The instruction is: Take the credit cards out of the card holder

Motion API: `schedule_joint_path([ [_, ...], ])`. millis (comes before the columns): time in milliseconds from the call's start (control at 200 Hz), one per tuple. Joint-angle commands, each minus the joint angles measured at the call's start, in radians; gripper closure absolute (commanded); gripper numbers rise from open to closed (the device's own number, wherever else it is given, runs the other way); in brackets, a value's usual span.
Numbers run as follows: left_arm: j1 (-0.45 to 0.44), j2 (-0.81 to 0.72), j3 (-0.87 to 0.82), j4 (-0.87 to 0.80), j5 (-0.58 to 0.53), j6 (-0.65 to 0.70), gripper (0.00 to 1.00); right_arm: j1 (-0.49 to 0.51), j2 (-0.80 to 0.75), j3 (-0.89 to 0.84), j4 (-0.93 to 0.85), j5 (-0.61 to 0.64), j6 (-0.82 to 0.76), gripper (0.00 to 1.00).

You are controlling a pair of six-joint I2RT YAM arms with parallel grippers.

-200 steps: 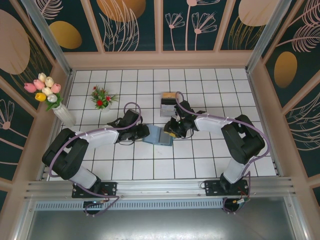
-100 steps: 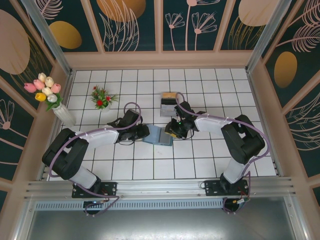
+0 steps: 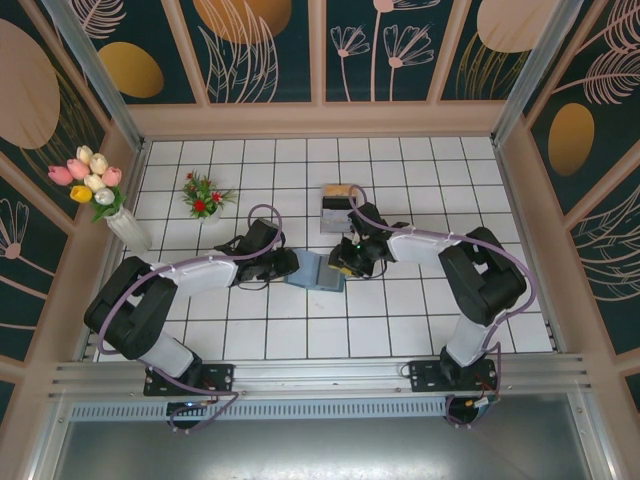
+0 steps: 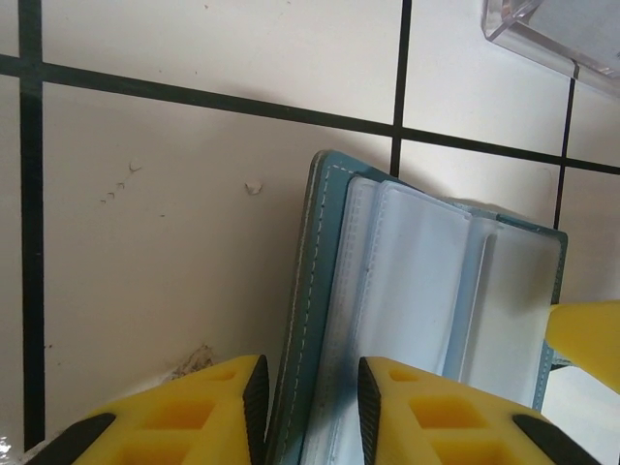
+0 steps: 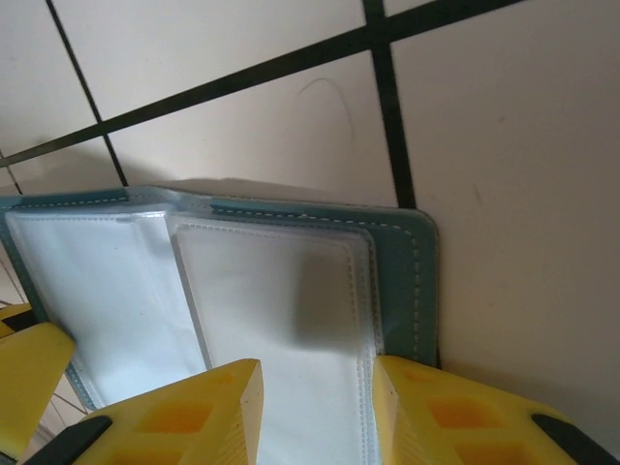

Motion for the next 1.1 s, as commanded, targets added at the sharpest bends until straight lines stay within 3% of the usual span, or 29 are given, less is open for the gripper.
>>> schedule_joint_path([
  [0,-0.003,0.013,-0.017,0.028,0.021,0.001,0.69,0.008,-0.013,-0.001,0.06,-0.056,-0.009,0.63],
  [475,-0.004,0.019,-0.02,0.035,0.028,0.002,0.7,0.007,-0.066,-0.026,0.235,-0.201,0.004,0.62],
  [801,-0.004,-0.001,-0.022,0.016,0.012,-0.003,0.7,0.053,0.023,0.021,0.342,-0.274,0.038,0.62],
  [1091,-0.002,-0.129,0.004,-0.206,-0.154,-0.002,0.64,0.056,0.091,0.041,0.384,-0.257,0.068,0.63],
])
